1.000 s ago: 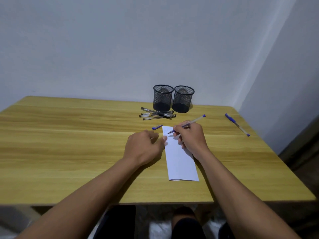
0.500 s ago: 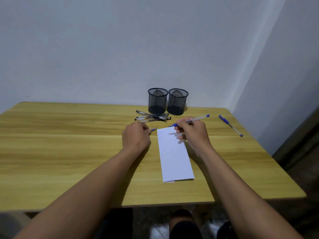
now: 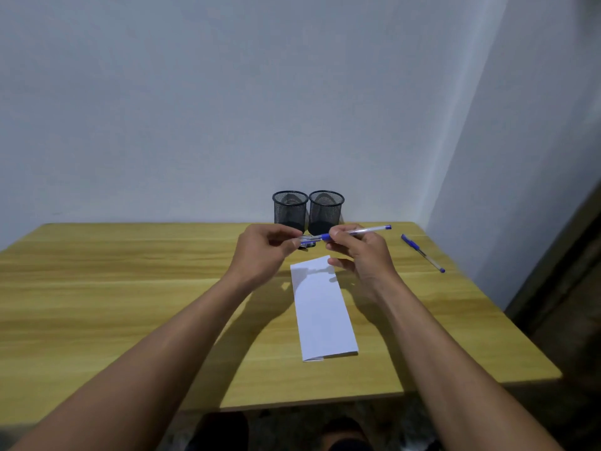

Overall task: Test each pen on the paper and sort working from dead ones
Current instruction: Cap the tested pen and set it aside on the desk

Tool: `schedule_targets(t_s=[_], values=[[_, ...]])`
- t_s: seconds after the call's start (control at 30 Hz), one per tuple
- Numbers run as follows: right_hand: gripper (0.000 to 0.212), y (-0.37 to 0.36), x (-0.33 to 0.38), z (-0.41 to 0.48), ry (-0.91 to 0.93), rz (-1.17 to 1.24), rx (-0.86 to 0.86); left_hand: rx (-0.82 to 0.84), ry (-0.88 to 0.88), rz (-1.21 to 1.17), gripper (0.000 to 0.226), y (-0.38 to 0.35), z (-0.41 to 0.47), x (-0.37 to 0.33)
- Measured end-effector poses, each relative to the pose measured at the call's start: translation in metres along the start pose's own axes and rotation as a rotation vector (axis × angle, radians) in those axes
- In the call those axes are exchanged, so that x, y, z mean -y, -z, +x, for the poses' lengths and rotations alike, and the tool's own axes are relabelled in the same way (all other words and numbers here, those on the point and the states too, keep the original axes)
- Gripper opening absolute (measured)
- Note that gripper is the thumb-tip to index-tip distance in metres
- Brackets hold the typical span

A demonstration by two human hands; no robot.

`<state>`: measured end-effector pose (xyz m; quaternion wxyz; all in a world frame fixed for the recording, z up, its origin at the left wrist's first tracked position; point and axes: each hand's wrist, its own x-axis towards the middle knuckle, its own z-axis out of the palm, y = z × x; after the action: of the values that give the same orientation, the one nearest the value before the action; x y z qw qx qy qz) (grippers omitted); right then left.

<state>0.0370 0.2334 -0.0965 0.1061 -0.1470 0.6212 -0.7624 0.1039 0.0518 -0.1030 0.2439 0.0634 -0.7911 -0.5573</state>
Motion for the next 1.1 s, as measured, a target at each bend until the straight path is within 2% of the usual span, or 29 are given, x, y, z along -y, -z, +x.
schedule_targets(t_s=[0.37,0.7,0.83,0.93,1.1], values=[[0.002,-0.001,0.009,-0.008,-0.037,0.115,0.038,0.024,0.139,-0.410,0.014,-0.013,-0.010,-0.025],[0.004,0.002,0.009,-0.009,-0.035,0.147,0.040,0.036,0.174,-0.400,0.011,-0.021,-0.006,-0.032],[0.010,0.011,0.013,-0.007,-0.085,0.101,0.094,0.035,0.182,-0.305,0.007,-0.019,-0.003,-0.030],[0.006,0.024,0.021,-0.002,-0.051,0.029,0.056,0.013,0.194,-0.297,0.007,-0.015,0.001,-0.030],[0.008,0.051,0.040,0.004,0.097,-0.338,0.056,0.028,0.180,-0.247,0.009,-0.025,0.010,-0.034]])
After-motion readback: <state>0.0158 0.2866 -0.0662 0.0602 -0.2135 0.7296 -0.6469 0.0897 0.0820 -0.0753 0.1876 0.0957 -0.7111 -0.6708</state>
